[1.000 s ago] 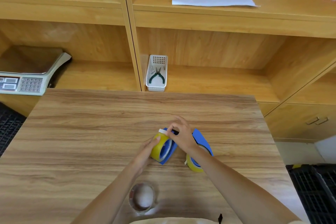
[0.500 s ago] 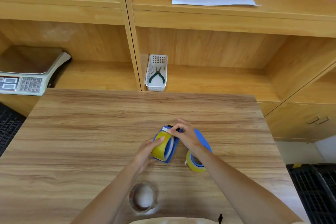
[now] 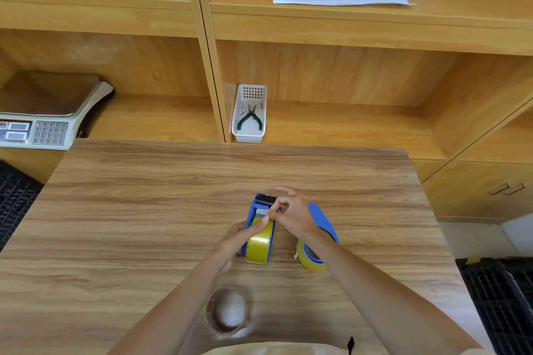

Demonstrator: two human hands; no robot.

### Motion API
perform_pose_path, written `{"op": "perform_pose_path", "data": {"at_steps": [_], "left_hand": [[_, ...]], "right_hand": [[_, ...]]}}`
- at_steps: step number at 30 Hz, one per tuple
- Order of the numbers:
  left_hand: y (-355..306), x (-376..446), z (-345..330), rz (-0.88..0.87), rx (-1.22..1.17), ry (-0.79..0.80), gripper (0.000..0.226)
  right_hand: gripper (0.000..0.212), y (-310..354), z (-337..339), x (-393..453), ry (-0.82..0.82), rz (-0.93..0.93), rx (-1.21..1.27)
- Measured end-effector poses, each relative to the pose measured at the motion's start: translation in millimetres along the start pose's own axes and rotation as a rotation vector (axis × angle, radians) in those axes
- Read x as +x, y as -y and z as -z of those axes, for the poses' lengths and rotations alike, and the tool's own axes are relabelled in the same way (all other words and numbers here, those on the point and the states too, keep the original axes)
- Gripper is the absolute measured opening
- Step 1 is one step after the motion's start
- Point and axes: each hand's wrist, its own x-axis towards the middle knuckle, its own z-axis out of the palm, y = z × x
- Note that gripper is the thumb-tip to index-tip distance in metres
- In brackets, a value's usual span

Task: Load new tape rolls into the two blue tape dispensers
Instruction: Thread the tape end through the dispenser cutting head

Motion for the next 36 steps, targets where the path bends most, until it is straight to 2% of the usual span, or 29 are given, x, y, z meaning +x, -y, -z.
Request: {"op": "perform_pose_path", "data": {"at_steps": [3, 7, 12, 19, 24, 28, 30, 32, 34, 36], "left_hand": [[0.0, 1.4, -1.9, -0.009, -0.026, 0.002, 0.072], [2.8, 0.7, -3.7, -0.027, -0.072, 0.032, 0.070], [-1.8, -0.4, -9.6, -0.021, -0.139, 0.078, 0.064], [-1.7, 0.7, 1.0, -0.006, -0.137, 0.178, 0.065], [3.3, -7.7, 8.8, -0.092, -0.027, 0.309, 0.073], [3.9, -10.6, 10.8, -0.091, 0.001, 0.374, 0.077], [-2.4, -10.7, 4.6, -0.046, -0.085, 0.343, 0.064], [-12.7, -10.9, -5.9, 0.039, -0.220, 0.240, 0.047], [-19.9, -7.4, -13.4, 0.081, -0.193, 0.121, 0.046], [-22.7, -7.2, -18.2, 0.077, -0.120, 0.096, 0.050]], "right_hand": [[0.007, -2.7, -0.7, 1.2, -0.011, 0.008, -0.032], [0.011, -1.9, 4.0, 2.4, 0.062, 0.022, -0.083], [0.023, -2.4, 7.7, 3.0, -0.016, 0.090, -0.143], [0.019, -0.1, 7.3, 1.5, -0.057, 0.144, -0.225], [0.012, 1.0, 13.0, 5.9, -0.101, 0.032, -0.204], [0.012, 2.5, 17.9, 9.7, -0.173, -0.051, -0.213], [0.010, 5.4, 18.2, 9.6, -0.195, -0.048, -0.247], [0.009, 9.6, 17.8, 8.4, -0.211, -0.012, -0.308], [0.010, 12.7, 17.3, 8.2, -0.216, 0.007, -0.365], [0.011, 13.7, 18.4, 9.7, -0.216, 0.002, -0.402]]}}
